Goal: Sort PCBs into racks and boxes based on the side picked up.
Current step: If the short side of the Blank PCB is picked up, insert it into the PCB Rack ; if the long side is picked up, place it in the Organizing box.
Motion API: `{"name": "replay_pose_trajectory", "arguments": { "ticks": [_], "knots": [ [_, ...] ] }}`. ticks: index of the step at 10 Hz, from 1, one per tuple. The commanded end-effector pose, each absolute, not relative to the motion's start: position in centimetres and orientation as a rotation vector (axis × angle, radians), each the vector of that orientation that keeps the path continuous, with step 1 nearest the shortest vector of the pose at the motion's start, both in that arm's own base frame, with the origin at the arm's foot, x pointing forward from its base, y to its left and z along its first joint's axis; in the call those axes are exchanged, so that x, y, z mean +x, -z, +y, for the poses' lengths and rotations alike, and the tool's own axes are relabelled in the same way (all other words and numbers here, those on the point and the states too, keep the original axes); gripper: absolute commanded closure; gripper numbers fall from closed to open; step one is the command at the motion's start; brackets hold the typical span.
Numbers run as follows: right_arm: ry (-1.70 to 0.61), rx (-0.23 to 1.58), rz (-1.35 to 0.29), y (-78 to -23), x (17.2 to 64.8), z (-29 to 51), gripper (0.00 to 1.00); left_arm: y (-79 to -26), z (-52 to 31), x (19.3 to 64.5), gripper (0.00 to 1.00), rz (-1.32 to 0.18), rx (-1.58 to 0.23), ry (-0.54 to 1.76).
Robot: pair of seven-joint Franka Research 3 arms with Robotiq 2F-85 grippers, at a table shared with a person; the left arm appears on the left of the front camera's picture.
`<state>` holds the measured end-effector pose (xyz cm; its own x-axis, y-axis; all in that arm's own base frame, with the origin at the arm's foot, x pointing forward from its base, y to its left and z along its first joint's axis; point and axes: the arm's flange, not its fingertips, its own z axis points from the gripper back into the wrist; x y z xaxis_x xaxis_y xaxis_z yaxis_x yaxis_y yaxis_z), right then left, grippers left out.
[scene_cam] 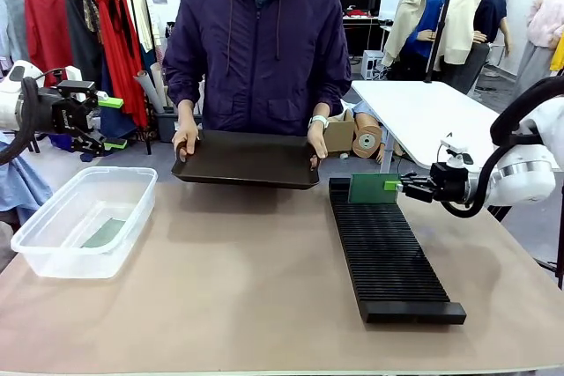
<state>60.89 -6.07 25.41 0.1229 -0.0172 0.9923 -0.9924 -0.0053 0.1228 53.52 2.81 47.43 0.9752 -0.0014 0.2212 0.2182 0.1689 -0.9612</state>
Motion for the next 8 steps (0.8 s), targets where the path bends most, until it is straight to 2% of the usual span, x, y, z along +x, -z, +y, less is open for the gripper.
{"name": "replay_pose_trajectory", "arguments": {
  "ticks": [1,8],
  "knots": [
    [-1.134,1.22,-1.151,-24.9,60.7,-6.3,1.0,-47.5,2.9,53.5,0.0,-0.183,-1.388,0.154],
    [-1.103,1.151,-1.149,-22.6,60.7,-7.6,1.0,-47.5,2.9,53.5,0.0,-0.183,-1.388,0.154]
  ]
}}
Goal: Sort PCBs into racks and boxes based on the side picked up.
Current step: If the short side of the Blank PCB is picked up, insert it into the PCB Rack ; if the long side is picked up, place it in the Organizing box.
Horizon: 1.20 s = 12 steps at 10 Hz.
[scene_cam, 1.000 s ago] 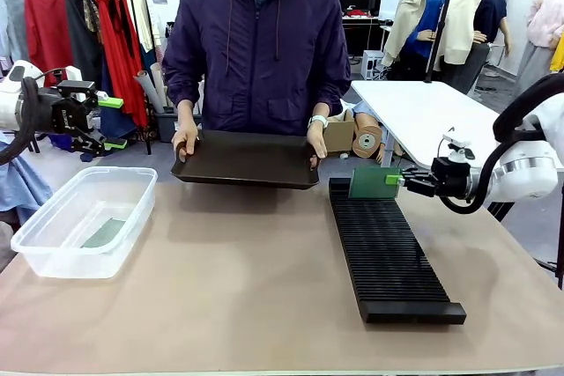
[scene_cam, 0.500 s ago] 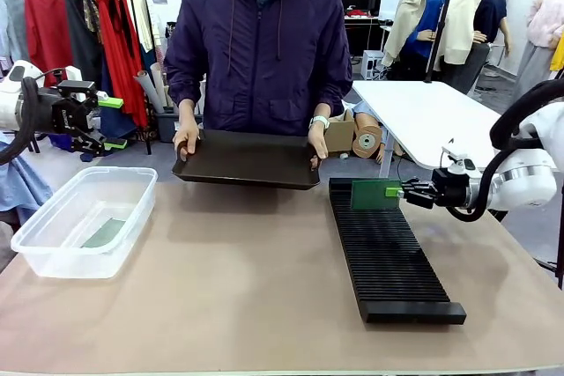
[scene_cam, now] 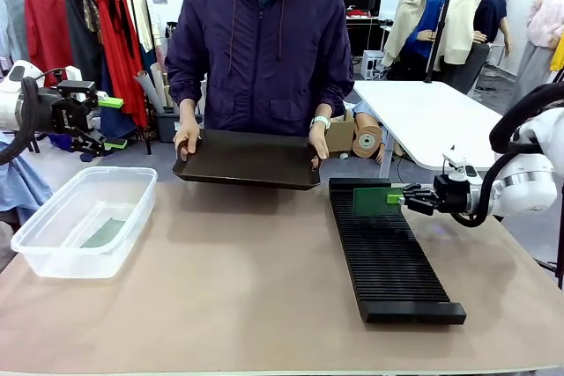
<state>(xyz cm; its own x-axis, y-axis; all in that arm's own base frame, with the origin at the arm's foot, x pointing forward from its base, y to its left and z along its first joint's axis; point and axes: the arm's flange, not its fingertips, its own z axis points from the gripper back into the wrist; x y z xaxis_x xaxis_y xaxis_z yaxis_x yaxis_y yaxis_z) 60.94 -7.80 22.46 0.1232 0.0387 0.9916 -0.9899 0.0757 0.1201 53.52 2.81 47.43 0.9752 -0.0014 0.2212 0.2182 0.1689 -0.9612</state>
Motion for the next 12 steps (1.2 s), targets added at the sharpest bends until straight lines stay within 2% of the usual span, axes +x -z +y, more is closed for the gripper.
{"name": "replay_pose_trajectory", "arguments": {
  "ticks": [1,5,6,12],
  "knots": [
    [-1.101,1.149,-1.15,-22.55,60.65,-7.57,1.0,-47.51,2.88,53.48,0.0,-0.183,-1.388,0.154],
    [-1.083,1.116,-1.129,-22.68,60.61,-7.48,1.0,-47.51,2.88,53.48,0.0,-0.183,-1.388,0.154],
    [-1.085,1.164,-1.12,-22.33,61.05,-7.9,1.0,-47.51,2.88,53.48,0.0,-0.183,-1.388,0.154],
    [-1.085,1.164,-1.12,-22.33,61.05,-7.9,1.0,-47.51,2.88,53.48,0.0,-0.183,-1.388,0.154]
  ]
}}
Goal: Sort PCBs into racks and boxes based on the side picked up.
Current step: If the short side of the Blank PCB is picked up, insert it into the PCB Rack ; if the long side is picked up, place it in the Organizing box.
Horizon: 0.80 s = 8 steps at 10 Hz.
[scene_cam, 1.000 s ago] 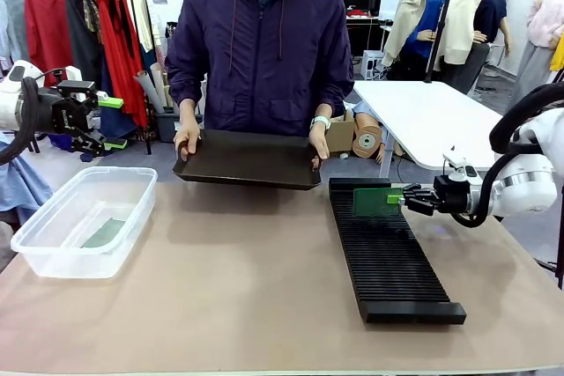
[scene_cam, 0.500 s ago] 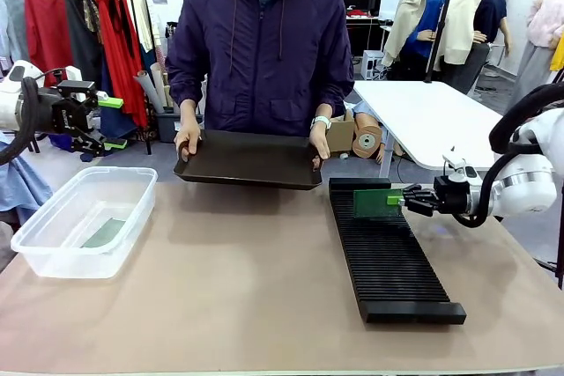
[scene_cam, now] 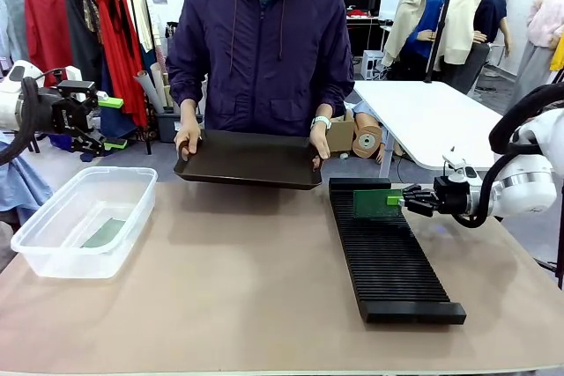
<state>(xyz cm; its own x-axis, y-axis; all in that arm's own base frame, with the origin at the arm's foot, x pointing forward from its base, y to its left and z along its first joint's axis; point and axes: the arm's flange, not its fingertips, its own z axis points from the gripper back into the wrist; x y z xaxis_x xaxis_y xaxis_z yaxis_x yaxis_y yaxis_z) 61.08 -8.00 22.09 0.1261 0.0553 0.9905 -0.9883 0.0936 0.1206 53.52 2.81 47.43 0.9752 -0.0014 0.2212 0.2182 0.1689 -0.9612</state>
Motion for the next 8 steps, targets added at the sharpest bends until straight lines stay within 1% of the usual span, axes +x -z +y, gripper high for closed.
{"name": "replay_pose_trajectory", "arguments": {
  "ticks": [1,4,8],
  "knots": [
    [-1.085,1.164,-1.12,-22.33,61.05,-7.9,1.0,-47.51,2.88,53.48,0.0,-0.183,-1.388,0.154],
    [-1.085,1.164,-1.12,-22.33,61.05,-7.9,1.0,-47.51,2.88,53.48,0.0,-0.183,-1.388,0.154],
    [-1.087,1.118,-1.122,-21.9,61.55,-7.75,1.0,-47.51,2.88,53.48,0.0,-0.183,-1.388,0.154]
  ]
}}
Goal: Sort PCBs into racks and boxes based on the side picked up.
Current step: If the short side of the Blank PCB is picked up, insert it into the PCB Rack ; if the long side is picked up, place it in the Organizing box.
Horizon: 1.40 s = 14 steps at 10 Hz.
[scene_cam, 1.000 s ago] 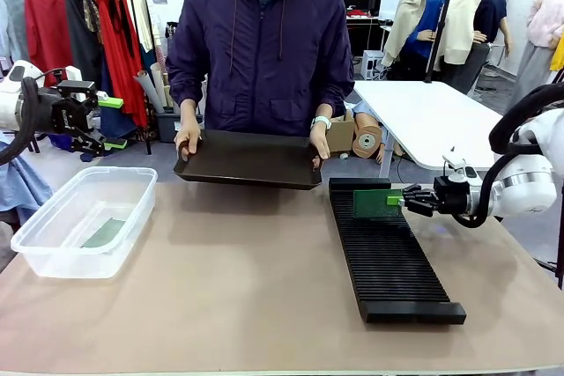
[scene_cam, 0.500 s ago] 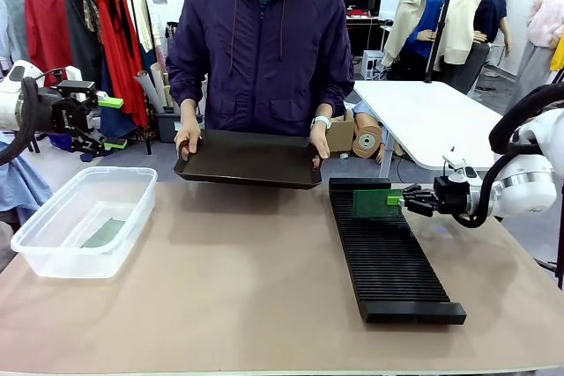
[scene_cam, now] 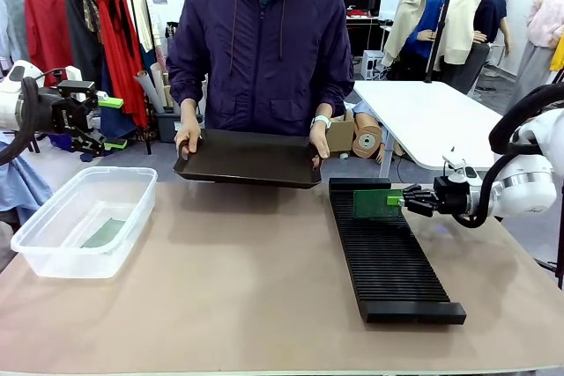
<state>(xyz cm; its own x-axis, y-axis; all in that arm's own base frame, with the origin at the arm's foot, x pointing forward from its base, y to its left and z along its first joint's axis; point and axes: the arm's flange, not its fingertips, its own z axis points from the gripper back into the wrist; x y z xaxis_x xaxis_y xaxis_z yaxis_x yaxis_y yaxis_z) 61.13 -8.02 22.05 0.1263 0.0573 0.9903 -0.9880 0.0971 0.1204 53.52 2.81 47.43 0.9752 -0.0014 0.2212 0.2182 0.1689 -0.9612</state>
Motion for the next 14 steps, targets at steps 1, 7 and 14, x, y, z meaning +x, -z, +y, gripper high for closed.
{"name": "replay_pose_trajectory", "arguments": {
  "ticks": [1,7,14],
  "knots": [
    [-1.1,1.105,-1.129,-21.8,61.7,-7.7,1.0,-47.5,2.9,53.5,0.0,-0.183,-1.388,0.154],
    [-1.088,1.091,-1.133,-20.7,62.1,-7.8,1.0,-47.5,2.9,53.5,0.0,-0.183,-1.388,0.154],
    [-1.016,1.103,-1.122,-19.4,61.7,-8.7,1.0,-47.5,2.9,53.5,0.0,-0.183,-1.388,0.154]
  ]
}}
